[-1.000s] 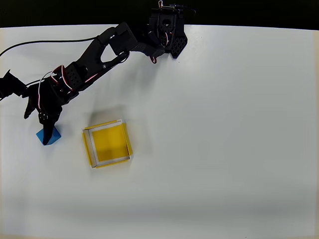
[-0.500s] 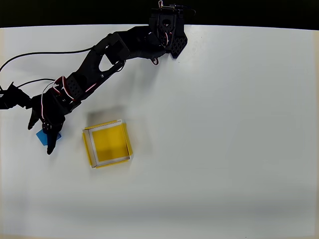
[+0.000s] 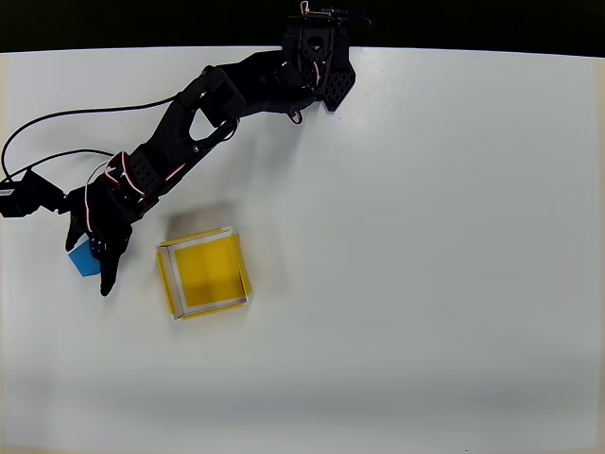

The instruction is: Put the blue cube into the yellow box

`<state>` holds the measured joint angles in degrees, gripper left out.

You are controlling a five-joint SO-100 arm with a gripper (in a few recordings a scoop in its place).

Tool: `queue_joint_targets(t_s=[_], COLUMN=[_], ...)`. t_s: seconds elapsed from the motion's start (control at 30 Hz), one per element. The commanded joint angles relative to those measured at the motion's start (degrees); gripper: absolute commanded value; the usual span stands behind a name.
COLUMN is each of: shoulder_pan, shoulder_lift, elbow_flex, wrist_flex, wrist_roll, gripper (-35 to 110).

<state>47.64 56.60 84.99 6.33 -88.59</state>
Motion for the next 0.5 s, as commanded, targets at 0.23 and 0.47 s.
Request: queue_joint_targets(t_s=[0.23, 0.47], shoulder_pan=[0.53, 0.7], shoulder_lift=[6.86, 6.33], elbow_flex=[-1.32, -0.79], wrist_flex=[3.52, 3.52], wrist_roll=[-1.49, -1.93], gripper=[49, 42])
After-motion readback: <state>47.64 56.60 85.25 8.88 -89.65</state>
